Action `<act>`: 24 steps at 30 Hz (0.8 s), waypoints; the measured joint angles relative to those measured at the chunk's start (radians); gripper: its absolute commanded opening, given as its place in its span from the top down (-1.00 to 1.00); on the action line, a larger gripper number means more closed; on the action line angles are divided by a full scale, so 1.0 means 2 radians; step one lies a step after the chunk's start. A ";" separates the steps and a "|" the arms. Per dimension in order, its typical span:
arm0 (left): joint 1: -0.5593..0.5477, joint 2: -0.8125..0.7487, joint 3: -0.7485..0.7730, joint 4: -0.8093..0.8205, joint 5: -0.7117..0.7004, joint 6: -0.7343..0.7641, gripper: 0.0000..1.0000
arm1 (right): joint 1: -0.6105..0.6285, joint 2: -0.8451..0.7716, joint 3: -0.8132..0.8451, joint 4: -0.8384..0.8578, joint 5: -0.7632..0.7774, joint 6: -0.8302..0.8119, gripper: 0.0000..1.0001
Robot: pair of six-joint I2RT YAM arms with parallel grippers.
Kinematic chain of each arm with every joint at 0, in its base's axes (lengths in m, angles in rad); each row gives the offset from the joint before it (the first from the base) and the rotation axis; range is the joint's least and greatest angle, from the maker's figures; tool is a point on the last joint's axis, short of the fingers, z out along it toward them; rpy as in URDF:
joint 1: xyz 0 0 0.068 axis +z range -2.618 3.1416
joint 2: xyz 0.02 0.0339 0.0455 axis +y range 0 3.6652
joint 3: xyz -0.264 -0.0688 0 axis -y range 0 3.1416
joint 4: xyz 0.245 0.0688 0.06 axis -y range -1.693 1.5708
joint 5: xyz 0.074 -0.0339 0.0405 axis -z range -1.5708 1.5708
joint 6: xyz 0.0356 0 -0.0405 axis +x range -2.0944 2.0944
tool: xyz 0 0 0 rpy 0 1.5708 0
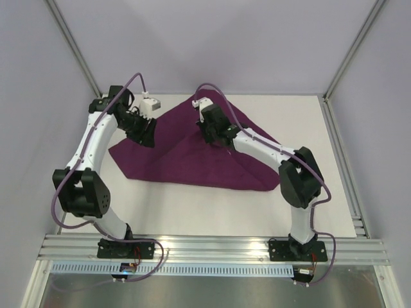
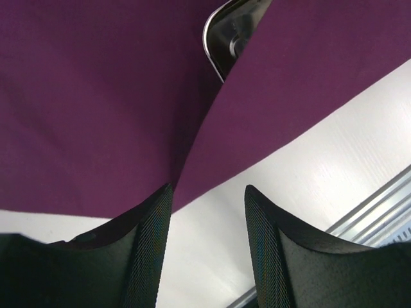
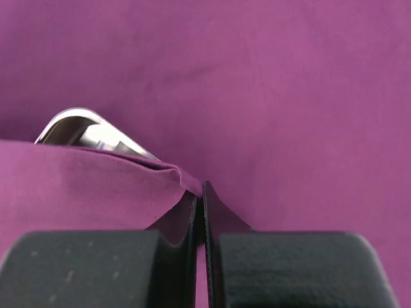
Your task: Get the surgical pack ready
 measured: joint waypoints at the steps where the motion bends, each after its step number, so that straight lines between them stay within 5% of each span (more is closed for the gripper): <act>1: -0.006 0.014 0.008 0.002 -0.002 -0.001 -0.16 | -0.007 0.016 0.014 -0.001 -0.006 0.000 0.99; 7: -0.051 0.092 0.036 0.030 -0.020 -0.008 -0.21 | -0.038 0.088 0.067 -0.009 -0.041 0.008 0.99; 17: -0.084 0.214 0.142 0.060 -0.040 -0.023 -0.22 | -0.065 0.163 0.105 -0.026 -0.068 0.046 0.70; 21: -0.098 0.247 0.167 0.078 -0.040 -0.033 -0.22 | -0.074 0.178 0.116 -0.026 -0.077 0.062 -0.19; 24: -0.105 0.269 0.184 0.086 -0.037 -0.040 -0.22 | -0.081 0.182 0.121 -0.032 -0.077 0.069 -0.38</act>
